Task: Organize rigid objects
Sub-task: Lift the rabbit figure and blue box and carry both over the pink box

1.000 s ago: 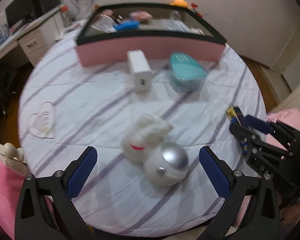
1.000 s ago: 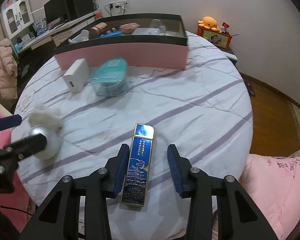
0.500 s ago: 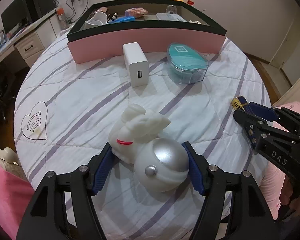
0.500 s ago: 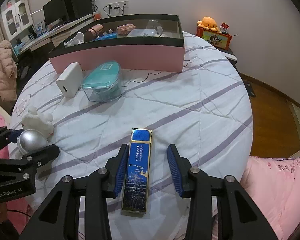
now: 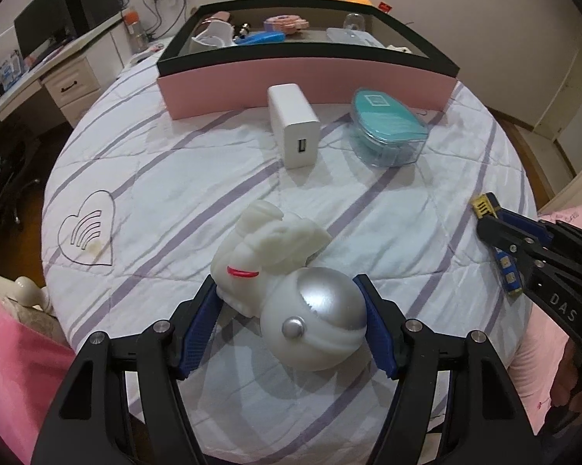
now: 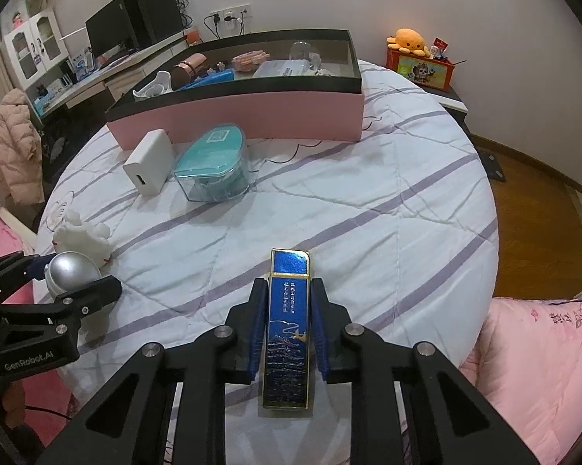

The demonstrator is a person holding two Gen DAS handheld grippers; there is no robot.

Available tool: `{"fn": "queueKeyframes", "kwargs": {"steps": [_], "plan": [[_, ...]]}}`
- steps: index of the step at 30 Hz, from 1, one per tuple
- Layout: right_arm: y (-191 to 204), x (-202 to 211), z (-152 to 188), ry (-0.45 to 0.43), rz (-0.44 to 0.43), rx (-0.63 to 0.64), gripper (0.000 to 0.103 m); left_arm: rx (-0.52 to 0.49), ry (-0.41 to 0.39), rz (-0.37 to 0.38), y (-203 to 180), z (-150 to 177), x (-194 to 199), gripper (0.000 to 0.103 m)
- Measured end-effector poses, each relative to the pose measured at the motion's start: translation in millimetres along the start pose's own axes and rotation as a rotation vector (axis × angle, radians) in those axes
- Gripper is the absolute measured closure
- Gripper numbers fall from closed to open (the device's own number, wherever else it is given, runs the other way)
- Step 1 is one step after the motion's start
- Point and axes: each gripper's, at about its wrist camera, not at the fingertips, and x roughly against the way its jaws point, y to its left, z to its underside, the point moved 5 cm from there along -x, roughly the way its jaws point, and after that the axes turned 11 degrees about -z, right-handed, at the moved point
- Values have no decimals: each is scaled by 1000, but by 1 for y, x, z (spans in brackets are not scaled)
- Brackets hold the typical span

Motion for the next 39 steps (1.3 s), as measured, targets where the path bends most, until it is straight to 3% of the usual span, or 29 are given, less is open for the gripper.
{"fn": "queueKeyframes", "kwargs": {"steps": [22, 39], "plan": [[4, 42, -22, -128, 1, 23, 82, 51, -87, -53, 23, -23, 29, 34], [40, 133, -64, -405, 35, 143, 82, 79, -413, -86, 49, -65, 136, 35]]}}
